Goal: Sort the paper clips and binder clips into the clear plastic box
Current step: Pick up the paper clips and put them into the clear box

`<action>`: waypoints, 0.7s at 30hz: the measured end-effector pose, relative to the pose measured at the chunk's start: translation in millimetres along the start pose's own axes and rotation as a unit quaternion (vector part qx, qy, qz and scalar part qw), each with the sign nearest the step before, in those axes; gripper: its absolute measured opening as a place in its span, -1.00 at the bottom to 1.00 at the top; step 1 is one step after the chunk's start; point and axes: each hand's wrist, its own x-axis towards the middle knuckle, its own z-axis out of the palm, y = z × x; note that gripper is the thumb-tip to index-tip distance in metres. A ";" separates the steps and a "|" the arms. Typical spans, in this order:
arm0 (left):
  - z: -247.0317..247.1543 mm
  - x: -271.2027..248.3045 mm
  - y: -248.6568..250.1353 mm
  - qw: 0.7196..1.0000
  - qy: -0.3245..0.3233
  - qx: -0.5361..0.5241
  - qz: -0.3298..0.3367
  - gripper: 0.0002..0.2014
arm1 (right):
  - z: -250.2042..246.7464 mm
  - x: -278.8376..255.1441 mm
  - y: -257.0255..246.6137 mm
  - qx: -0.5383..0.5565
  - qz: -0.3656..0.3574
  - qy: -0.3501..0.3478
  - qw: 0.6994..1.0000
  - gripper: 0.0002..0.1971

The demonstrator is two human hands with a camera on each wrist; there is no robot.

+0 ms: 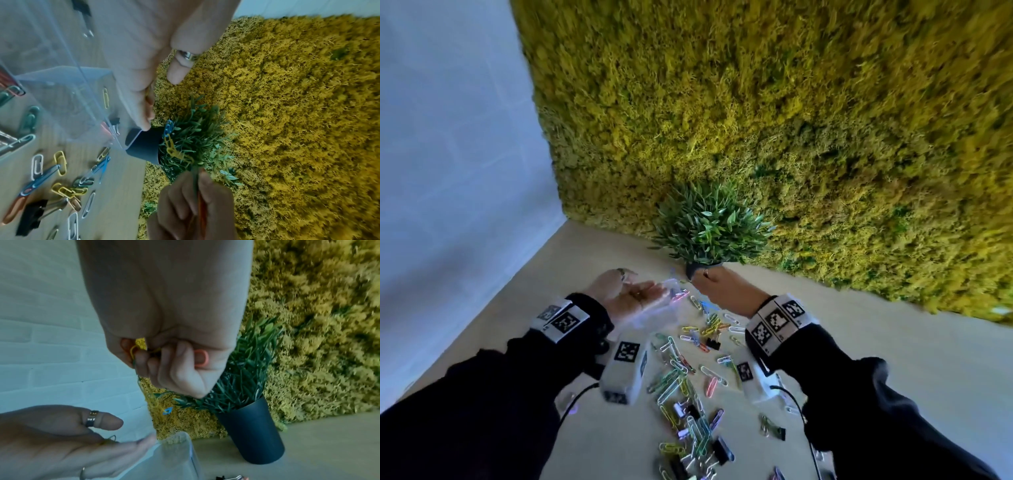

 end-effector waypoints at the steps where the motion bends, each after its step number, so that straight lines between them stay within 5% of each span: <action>1: -1.5 2.8 -0.6 1.000 0.000 -0.014 -0.004 -0.59 | 1.3 6.7 -1.0 0.014 0.000 -0.007 1.000 -0.58; 10: -13.9 19.9 9.3 0.998 -0.007 0.061 -0.031 -0.55 | 3.5 37.2 -6.6 0.014 -0.008 -0.054 0.998 -0.58; 13: -18.4 14.5 11.3 0.991 -0.044 0.121 -0.041 -0.69 | 3.9 39.2 -6.6 0.018 -0.002 -0.055 0.998 -0.57; 16: -26.4 16.3 12.0 0.978 -0.100 0.181 -0.043 -0.53 | 5.5 43.6 -8.8 -0.001 -0.010 -0.060 0.998 -0.58; 18: -22.8 11.3 10.0 0.969 -0.080 0.233 0.011 -0.79 | 6.1 45.1 -12.9 -0.033 -0.019 -0.069 0.997 -0.59; 20: -21.0 7.5 5.1 0.924 -0.011 0.362 0.126 -0.71 | 6.4 47.0 -14.9 -0.061 -0.024 -0.072 0.995 -0.58; 21: -21.8 6.8 3.5 0.869 0.021 0.454 0.197 -0.66 | 7.4 47.7 -17.0 -0.082 -0.020 -0.076 0.994 -0.58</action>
